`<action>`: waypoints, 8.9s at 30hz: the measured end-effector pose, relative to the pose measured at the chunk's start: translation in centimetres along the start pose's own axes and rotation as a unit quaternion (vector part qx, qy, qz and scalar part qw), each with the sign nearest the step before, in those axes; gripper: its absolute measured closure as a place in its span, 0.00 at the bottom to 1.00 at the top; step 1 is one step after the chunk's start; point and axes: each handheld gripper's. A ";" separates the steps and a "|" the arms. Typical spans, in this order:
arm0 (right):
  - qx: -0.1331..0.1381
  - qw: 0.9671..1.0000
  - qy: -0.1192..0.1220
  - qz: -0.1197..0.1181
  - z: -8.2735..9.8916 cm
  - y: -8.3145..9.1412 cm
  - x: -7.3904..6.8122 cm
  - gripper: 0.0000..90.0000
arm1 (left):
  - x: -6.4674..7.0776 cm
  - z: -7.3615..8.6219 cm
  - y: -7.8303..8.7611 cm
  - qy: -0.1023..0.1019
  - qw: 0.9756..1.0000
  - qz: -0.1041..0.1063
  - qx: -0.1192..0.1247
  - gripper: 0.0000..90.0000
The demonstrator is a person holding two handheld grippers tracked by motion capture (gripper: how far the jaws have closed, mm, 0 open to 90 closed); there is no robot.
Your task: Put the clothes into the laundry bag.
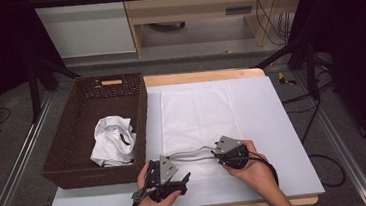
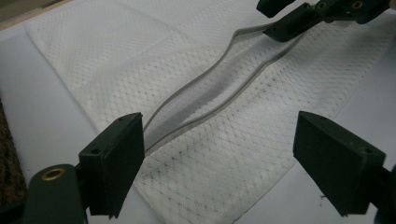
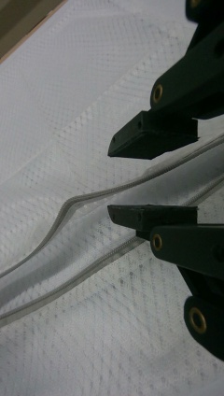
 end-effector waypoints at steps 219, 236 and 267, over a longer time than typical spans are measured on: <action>0.077 0.994 -0.013 0.077 -2.2 2.1 0.7 0.98 | -24.9 -4.6 -1.1 0.165 0.931 -0.094 -0.312 0.00; 0.076 0.994 -0.012 0.075 -2.3 2.0 0.6 0.98 | -24.0 -5.2 -1.3 0.129 0.935 -0.089 -0.317 0.36; 0.097 0.994 -0.032 0.045 -2.2 1.9 0.9 0.99 | -22.9 -9.2 2.7 0.083 0.963 -0.099 -0.236 0.78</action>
Point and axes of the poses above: each handheld gripper's, and its own axes: y roughly backward along the jaws, z roughly out of its underside, x roughly to its right, and after that the axes turned 13 degrees about y, right-handed
